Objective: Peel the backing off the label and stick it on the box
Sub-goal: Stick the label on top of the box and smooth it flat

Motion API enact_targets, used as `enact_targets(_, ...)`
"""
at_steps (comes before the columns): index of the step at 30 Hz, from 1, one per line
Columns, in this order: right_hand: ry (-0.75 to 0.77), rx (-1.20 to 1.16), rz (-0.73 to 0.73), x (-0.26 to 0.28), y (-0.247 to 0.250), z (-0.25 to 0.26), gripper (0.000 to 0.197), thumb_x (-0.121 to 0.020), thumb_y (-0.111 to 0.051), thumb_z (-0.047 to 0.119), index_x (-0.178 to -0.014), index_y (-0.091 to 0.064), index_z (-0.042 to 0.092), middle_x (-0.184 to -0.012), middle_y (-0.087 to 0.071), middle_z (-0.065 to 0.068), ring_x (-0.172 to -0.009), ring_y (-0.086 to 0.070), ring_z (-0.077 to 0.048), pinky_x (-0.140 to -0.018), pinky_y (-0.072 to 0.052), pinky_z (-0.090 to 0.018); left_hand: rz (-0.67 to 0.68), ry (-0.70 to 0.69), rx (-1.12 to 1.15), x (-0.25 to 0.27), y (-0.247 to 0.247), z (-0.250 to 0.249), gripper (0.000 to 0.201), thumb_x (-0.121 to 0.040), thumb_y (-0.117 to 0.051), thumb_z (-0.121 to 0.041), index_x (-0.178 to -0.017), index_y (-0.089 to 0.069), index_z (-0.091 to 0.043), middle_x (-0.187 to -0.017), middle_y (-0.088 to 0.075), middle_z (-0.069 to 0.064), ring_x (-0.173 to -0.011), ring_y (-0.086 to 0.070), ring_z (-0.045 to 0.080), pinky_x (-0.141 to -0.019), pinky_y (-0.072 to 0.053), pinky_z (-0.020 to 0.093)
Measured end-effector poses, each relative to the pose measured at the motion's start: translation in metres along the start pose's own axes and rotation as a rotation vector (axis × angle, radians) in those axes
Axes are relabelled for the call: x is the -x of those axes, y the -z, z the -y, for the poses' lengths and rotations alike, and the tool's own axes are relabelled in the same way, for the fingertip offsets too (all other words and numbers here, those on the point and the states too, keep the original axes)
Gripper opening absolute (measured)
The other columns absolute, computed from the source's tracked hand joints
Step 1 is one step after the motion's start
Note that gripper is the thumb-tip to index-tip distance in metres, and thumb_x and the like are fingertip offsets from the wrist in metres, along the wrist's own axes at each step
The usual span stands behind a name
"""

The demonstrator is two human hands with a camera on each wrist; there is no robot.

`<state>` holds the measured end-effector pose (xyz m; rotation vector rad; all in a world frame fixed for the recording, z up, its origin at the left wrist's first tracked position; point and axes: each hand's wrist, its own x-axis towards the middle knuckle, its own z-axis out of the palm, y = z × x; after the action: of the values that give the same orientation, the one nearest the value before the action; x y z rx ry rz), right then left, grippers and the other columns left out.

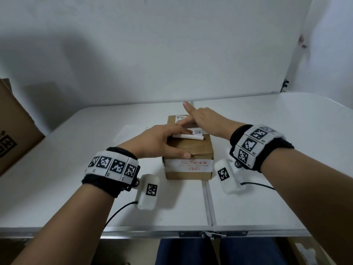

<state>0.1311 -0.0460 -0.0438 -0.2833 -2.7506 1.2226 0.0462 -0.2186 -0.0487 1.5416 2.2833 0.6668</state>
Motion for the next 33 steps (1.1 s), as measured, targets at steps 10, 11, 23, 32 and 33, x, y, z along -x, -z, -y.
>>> enact_targets(10,0.021,0.261,0.168,-0.008,-0.003,-0.006,0.065,-0.097,-0.006,0.061,-0.134,-0.054,0.039,-0.143,-0.054,-0.001,-0.132,-0.046,-0.023,-0.114,-0.029,-0.038,0.004,0.001,-0.055,0.001,0.002,-0.006,0.06,-0.068,-0.076,-0.05,-0.124,-0.053,-0.045,-0.116,-0.052,-0.028,-0.108,-0.051,0.003,-0.092,-0.043,0.021)
enact_targets(11,0.04,0.256,0.173,-0.007,-0.003,-0.005,0.062,-0.099,-0.007,0.057,-0.133,-0.055,0.035,-0.14,-0.056,-0.002,-0.129,-0.048,-0.023,-0.114,-0.03,-0.039,0.005,0.004,-0.064,0.001,0.002,-0.005,0.06,-0.068,-0.076,-0.051,-0.124,-0.053,-0.045,-0.114,-0.053,-0.026,-0.107,-0.052,0.005,-0.091,-0.043,0.022)
enact_targets(23,0.079,0.361,0.166,-0.028,-0.007,-0.021,0.062,-0.101,-0.009,0.053,-0.153,-0.029,0.025,-0.16,-0.028,0.003,-0.148,-0.022,-0.014,-0.122,-0.012,-0.036,-0.014,0.007,-0.036,0.0,0.001,-0.005,0.056,-0.067,-0.077,-0.051,-0.119,-0.055,-0.045,-0.101,-0.056,-0.03,-0.097,-0.053,-0.009,-0.077,-0.04,0.011)
enact_targets(32,-0.005,0.306,0.021,-0.012,0.013,-0.036,0.062,-0.1,-0.012,0.055,-0.151,-0.033,0.026,-0.161,-0.027,-0.002,-0.148,-0.024,-0.019,-0.121,-0.015,-0.032,-0.005,-0.015,-0.099,-0.002,0.003,-0.002,0.062,-0.068,-0.073,-0.055,-0.126,-0.052,-0.043,-0.117,-0.052,-0.023,-0.106,-0.051,0.002,-0.086,-0.042,0.018)
enact_targets(33,-0.001,0.257,0.008,-0.008,0.013,-0.036,0.062,-0.101,-0.013,0.055,-0.149,-0.038,0.026,-0.159,-0.031,0.0,-0.147,-0.028,-0.018,-0.117,-0.017,-0.029,-0.013,-0.019,-0.107,-0.003,0.003,-0.003,0.061,-0.069,-0.073,-0.054,-0.126,-0.052,-0.043,-0.116,-0.052,-0.023,-0.105,-0.051,0.003,-0.087,-0.043,0.018)
